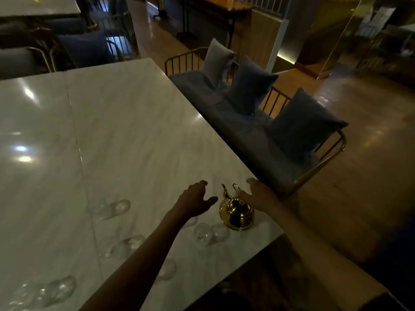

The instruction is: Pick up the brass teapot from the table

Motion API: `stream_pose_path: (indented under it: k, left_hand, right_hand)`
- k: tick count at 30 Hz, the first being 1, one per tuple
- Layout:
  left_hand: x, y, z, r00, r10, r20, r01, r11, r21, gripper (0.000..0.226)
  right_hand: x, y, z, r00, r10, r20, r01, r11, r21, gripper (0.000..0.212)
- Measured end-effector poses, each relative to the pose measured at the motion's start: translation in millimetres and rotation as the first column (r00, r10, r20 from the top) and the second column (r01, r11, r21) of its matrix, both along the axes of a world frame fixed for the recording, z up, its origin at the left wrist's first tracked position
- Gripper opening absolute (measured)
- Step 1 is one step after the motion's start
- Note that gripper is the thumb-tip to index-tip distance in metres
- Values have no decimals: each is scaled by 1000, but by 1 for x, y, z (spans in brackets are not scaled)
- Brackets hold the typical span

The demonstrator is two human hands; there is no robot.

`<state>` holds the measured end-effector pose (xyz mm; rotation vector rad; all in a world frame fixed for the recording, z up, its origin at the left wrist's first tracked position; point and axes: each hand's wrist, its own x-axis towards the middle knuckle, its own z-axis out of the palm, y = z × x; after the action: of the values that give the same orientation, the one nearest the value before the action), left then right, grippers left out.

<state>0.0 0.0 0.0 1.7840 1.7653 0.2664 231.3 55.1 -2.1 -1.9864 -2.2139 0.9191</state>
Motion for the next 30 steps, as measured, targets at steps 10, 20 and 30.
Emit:
stream_pose_path:
  k: [10,20,30]
  left_hand:
    - [54,31,-59,995,85,56,-75,984,-162,57]
    - [93,31,-92,949,271,163,-215,931,-296,44]
    - [122,-1,-111,851,441,285,-309,859,-407,36]
  right_hand:
    - [18,36,-43,999,17,-47,-23,991,-133,35]
    - [16,55,-94,930,-177,-321,34,914,-404,44]
    - [11,63,-99,871,-242,-427,79,928,-364,46]
